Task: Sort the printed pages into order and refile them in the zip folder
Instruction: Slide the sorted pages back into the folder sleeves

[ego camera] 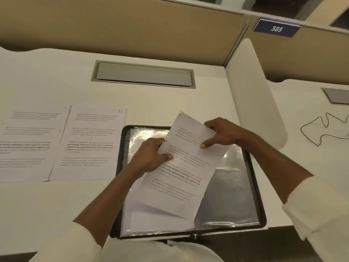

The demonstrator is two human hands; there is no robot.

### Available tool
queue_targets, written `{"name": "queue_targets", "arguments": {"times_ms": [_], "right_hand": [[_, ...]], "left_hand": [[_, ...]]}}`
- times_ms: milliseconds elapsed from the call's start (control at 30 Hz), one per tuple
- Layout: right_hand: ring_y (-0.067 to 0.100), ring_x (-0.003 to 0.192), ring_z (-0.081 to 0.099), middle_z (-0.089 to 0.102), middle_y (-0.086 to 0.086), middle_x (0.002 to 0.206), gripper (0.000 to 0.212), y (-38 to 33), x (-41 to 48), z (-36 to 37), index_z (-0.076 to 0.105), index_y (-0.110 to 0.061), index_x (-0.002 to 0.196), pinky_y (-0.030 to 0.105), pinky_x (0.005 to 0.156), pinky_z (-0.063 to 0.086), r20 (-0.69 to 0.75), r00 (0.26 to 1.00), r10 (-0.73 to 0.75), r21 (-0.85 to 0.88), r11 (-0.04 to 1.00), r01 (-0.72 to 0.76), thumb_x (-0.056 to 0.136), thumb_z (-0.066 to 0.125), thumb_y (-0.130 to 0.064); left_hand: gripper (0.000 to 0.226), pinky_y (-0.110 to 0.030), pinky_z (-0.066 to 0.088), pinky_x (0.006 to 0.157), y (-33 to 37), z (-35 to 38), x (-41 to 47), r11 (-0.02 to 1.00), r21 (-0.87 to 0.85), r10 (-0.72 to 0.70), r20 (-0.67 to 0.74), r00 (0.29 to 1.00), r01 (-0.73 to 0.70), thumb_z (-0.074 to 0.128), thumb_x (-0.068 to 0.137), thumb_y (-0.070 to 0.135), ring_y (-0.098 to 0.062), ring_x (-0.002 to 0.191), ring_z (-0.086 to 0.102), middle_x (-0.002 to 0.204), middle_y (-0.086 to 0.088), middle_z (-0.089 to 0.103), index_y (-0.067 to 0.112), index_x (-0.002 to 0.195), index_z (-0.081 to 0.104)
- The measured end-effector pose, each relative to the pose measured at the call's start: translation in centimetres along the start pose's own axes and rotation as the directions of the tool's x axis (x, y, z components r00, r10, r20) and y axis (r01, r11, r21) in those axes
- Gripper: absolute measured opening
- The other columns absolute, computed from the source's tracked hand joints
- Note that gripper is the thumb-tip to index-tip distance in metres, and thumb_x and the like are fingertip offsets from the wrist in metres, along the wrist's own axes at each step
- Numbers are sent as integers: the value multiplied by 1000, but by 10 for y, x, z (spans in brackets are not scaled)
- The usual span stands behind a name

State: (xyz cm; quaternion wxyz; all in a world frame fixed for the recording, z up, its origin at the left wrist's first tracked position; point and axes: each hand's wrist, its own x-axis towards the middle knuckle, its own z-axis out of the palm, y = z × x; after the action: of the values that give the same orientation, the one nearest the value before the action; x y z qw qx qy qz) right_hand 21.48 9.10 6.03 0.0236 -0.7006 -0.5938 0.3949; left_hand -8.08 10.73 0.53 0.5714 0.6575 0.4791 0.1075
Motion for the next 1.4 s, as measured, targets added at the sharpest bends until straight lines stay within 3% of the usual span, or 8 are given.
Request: {"name": "queue_targets", "arguments": {"times_ms": [233,467,567,700,967,1167,1267,1400], "right_hand": [[11,69,67,73,-3,78,23,-3,40,-37,73,-20,80,26,63,48,-19,999,-50,-152,987,46,76,94,-29],[18,78,65,72,0,87,22,8,80,-95,75,-17,90,31,67,50,-22,997,-76,-309,949,65,82,89,-31],[20,82,65,70,-1,88,21,16,96,-115,73,-19,92,30,67,47,4,994,-107,-369,924,101,84,88,-31],[26,85,62,68,4,91,24,32,117,-138,70,-17,94,30,64,42,77,980,-183,-470,860,198,86,87,-32],[28,90,56,62,8,100,35,68,137,-177,73,-7,109,32,72,39,138,945,-296,-533,782,323,89,83,-34],[27,91,52,55,0,94,42,83,141,-200,70,-5,118,31,72,37,143,931,-336,-560,748,356,88,83,-32],[30,89,55,61,6,93,30,86,147,-217,70,-9,105,32,71,38,125,926,-355,-584,728,358,88,84,-30],[34,91,58,63,10,98,42,84,155,-239,73,-5,117,37,76,45,65,920,-386,-605,718,344,87,85,-32]], "left_hand": [[19,-41,64,82,-6,9,20,995,-64,-82,-148,986,73,87,86,28,-11,84,77,92,9,80,24,100,76],[27,-32,52,69,-11,64,10,846,508,68,-406,911,163,71,98,37,-17,85,67,101,5,71,21,117,62],[40,-36,55,70,-10,106,5,777,615,200,-443,874,134,80,90,30,-23,88,67,108,-6,69,12,121,63],[24,-38,51,75,-1,162,10,704,694,262,-449,854,148,75,85,17,-28,99,58,114,-11,64,8,107,68],[49,-50,46,108,49,265,41,676,667,94,-500,861,313,75,91,47,-39,133,50,143,-19,54,8,120,69],[67,-54,43,111,81,307,65,670,598,-29,-571,820,440,62,94,65,-42,145,38,156,-22,41,7,127,62],[86,-59,34,119,95,322,80,682,568,-95,-558,825,462,52,93,77,-43,157,20,166,-23,28,5,139,53],[107,-69,14,124,109,333,98,656,577,-195,-494,847,487,36,91,87,-47,160,-5,173,-25,4,3,157,30]]}}
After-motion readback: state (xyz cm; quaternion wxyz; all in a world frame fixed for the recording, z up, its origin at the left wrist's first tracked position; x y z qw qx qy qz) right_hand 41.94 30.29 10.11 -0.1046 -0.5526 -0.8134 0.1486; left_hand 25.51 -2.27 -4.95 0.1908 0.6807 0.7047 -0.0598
